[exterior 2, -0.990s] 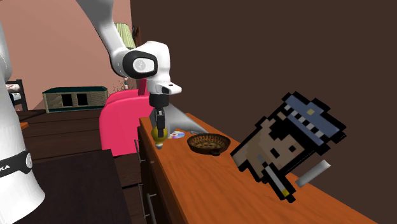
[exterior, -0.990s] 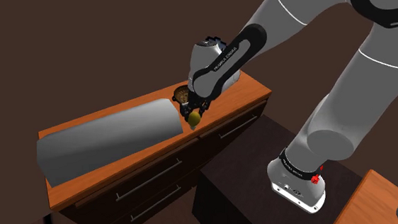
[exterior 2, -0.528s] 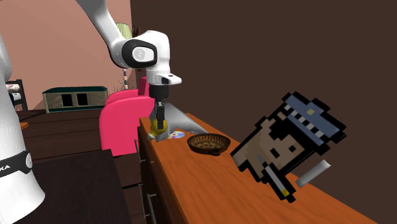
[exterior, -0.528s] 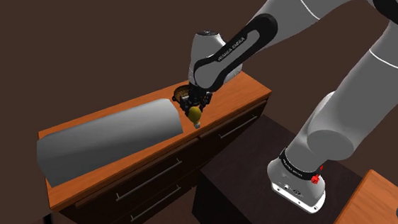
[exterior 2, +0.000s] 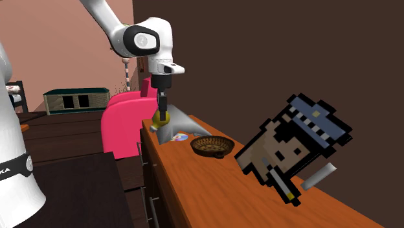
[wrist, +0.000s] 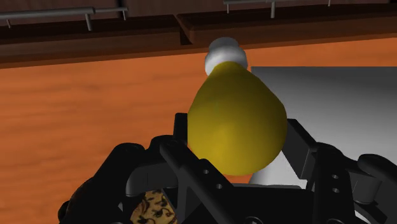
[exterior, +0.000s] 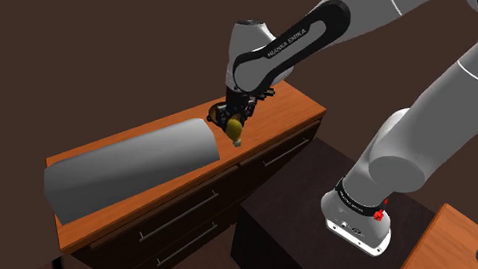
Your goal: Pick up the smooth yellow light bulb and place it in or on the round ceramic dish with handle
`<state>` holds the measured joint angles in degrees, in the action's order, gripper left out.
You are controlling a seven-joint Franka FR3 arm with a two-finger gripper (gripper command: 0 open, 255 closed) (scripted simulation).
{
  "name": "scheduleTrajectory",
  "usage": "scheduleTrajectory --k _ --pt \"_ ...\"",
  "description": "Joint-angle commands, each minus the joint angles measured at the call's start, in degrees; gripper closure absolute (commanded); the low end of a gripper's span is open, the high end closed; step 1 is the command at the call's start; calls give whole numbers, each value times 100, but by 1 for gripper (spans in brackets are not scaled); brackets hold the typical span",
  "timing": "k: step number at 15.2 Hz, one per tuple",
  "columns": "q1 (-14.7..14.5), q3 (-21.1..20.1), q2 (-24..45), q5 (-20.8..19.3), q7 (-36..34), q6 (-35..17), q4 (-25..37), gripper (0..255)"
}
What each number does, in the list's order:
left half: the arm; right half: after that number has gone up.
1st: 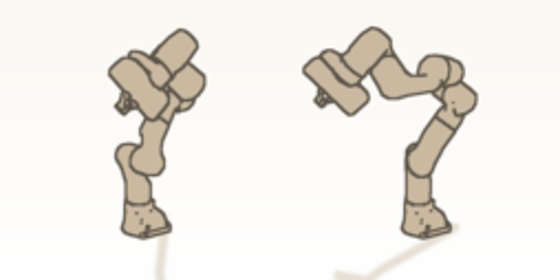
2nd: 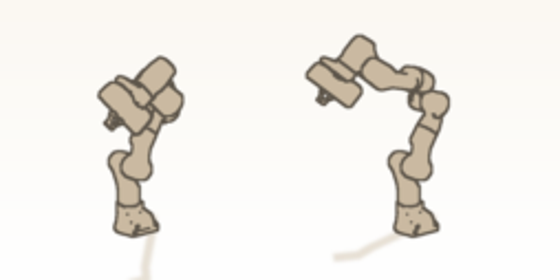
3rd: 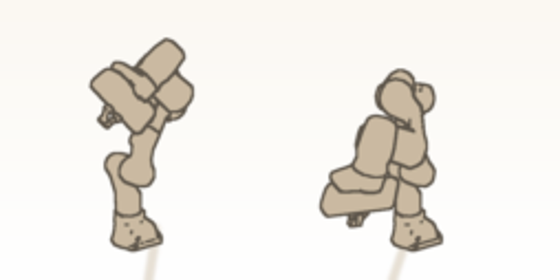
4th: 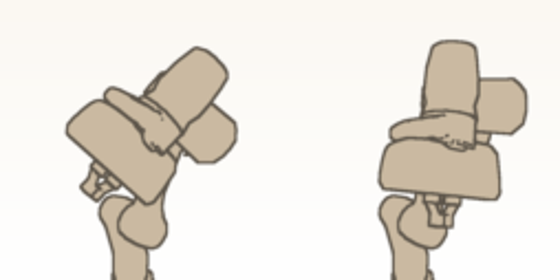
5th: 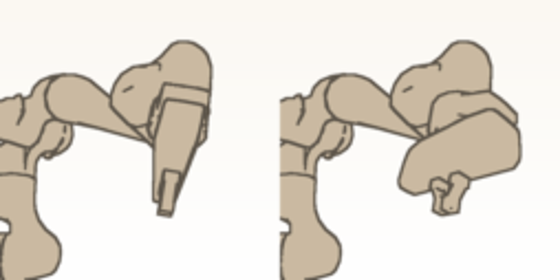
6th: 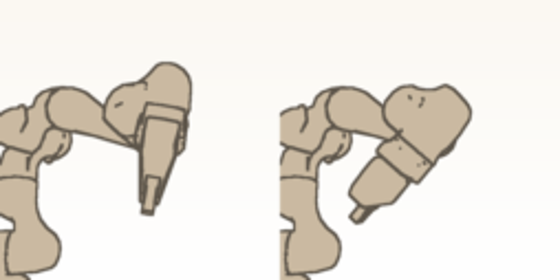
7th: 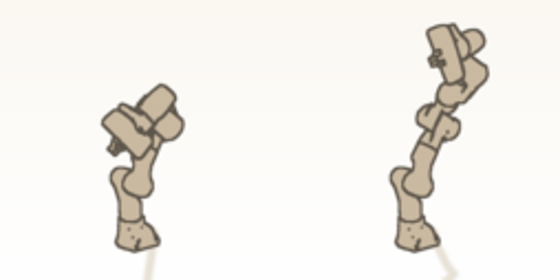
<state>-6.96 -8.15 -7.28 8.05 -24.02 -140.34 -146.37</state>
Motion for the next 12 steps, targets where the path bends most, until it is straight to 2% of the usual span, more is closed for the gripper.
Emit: scheduleTrajectory --k 1,7,12 --pt "11 20 -177 3 17 202 21 255" --pt "16 39 -506 -10 -9 704 196 255" --pt "307 370 155 -183 465 929 1038 255"
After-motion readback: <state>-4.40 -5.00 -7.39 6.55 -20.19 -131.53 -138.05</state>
